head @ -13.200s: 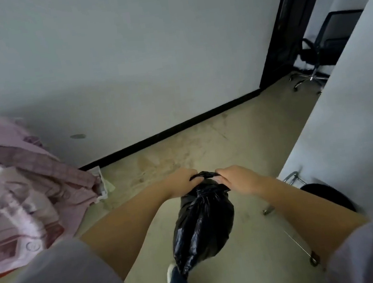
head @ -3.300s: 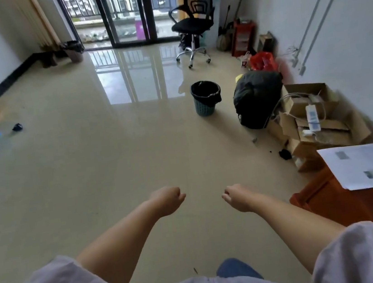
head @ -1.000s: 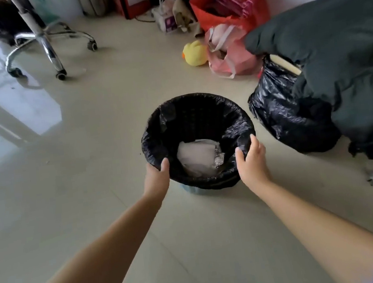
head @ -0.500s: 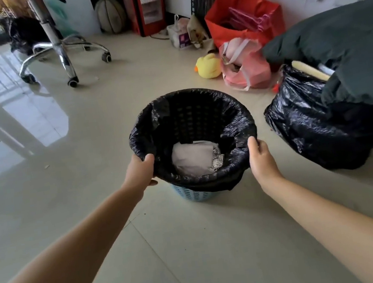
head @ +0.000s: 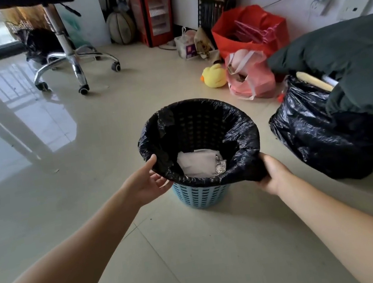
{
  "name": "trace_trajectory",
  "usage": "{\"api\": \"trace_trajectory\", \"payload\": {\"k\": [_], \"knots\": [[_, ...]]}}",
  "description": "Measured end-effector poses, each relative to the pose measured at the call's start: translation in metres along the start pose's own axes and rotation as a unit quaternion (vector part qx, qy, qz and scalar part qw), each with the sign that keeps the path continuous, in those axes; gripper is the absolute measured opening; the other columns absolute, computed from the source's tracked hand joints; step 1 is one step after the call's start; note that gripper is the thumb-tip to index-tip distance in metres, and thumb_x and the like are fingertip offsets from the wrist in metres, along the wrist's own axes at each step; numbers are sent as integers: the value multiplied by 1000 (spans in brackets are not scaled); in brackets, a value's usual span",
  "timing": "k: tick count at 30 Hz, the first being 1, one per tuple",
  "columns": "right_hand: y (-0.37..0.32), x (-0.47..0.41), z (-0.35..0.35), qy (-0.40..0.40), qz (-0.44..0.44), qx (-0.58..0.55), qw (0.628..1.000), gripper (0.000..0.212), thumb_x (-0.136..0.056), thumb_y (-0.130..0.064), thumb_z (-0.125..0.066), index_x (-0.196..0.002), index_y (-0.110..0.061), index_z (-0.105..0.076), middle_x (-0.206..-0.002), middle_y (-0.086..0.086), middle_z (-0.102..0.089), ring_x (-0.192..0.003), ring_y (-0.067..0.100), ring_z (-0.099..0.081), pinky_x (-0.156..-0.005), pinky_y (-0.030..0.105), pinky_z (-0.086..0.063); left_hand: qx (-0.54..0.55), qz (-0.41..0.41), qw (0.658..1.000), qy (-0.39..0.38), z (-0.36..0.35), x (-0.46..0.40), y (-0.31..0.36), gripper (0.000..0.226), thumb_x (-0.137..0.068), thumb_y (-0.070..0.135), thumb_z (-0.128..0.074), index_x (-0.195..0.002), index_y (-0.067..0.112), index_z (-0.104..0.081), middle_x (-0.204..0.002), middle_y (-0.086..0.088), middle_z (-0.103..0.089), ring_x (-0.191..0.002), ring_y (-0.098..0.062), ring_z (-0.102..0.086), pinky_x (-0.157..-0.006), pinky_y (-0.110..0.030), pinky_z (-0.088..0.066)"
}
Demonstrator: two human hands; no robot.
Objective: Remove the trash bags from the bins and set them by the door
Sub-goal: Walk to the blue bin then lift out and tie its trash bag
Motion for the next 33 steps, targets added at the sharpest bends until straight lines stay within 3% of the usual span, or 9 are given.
{"api": "trace_trajectory", "payload": {"k": [5, 8, 13, 16, 18, 22, 26, 30, 33], "knots": [[-9, 10, -6, -25, 27, -7, 999, 34, -92, -47, -50, -104, -20, -65, -89, 2, -73, -83, 19, -69, -63, 32, -58, -2, -11, 1000, -3, 5, 1, -1, 43, -92, 50, -49, -84, 9, -59, -73, -3, -66, -61, -13, -67, -60, -29, -60], [-9, 14, -13, -48, 8, 53, 997, 23, -90, -36, -59, -97, -15, -65, -84, 4, -74, -70, 17, -72, -55, 28, -58, 29, -26, 999, 14, 15, 1, 2, 51, -94, 56, -37, -84, 11, -58, -69, -3, -68, -57, -13, -68, -53, -25, -58], [-8, 17, -21, -41, 13, 128, 991, 10, -89, -21, -61, -84, -13, -61, -57, -2, -71, -48, 8, -67, -42, 20, -53, -10, -106, 985, 133, 43, 4, 21, 25, -95, 21, -53, -71, 15, -53, -51, 5, -52, -39, -5, -50, -42, -16, -50], [-12, 21, -23, -44, 31, 105, 993, 8, -91, -15, -59, -84, -13, -58, -53, -4, -69, -46, 6, -66, -39, 17, -49, 5, -146, 970, 197, 54, 9, 28, 20, -92, 10, -55, -73, 13, -57, -59, 4, -59, -58, -6, -56, -58, -21, -56], [-19, 20, -18, -25, 62, 68, 995, 4, -92, -11, -56, -88, -12, -57, -60, -1, -70, -51, 9, -67, -40, 18, -51, 49, -155, 959, 231, 57, 15, 30, 20, -93, 2, -48, -79, 9, -59, -70, -1, -62, -63, -10, -59, -59, -23, -57], [-34, 22, -8, 63, 135, -5, 989, 13, -97, -5, -44, -100, -12, -54, -90, 6, -60, -75, 17, -60, -52, 30, -53, 57, -169, 934, 308, 57, 30, 32, 31, -91, -5, -32, -68, 9, -49, -67, -4, -51, -53, -13, -47, -42, -21, -47], [-45, 27, -21, 69, 147, -74, 984, 25, -93, 3, -37, -104, -13, -53, -89, 5, -58, -75, 16, -58, -54, 30, -52, 29, -196, 943, 267, 25, 41, 38, 26, -96, 11, -38, -72, 13, -49, -74, -3, -53, -61, -14, -53, -48, -24, -47], [-55, 29, -34, 56, 130, -141, 980, 14, -90, -11, -56, -103, -11, -60, -88, 6, -66, -71, 19, -66, -49, 28, -57, 59, -168, 963, 201, 0, 43, 36, 15, -91, 27, -54, -81, 17, -58, -81, 0, -63, -65, -15, -60, -53, -26, -50], [-64, 32, -40, 34, 107, -169, 979, 10, -88, -16, -64, -96, -10, -63, -84, 6, -71, -69, 19, -69, -53, 32, -59, 71, -201, 956, 203, -3, 49, 50, 16, -92, 15, -55, -77, 14, -55, -68, 0, -55, -40, -5, -53, -38, -16, -44]]}}
Point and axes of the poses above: each hand's wrist, its own x-axis away from the middle knuckle, its own z-axis out of the back of the hand, y = z × x, the point moved 9 cm from there along -x, towards the middle knuckle
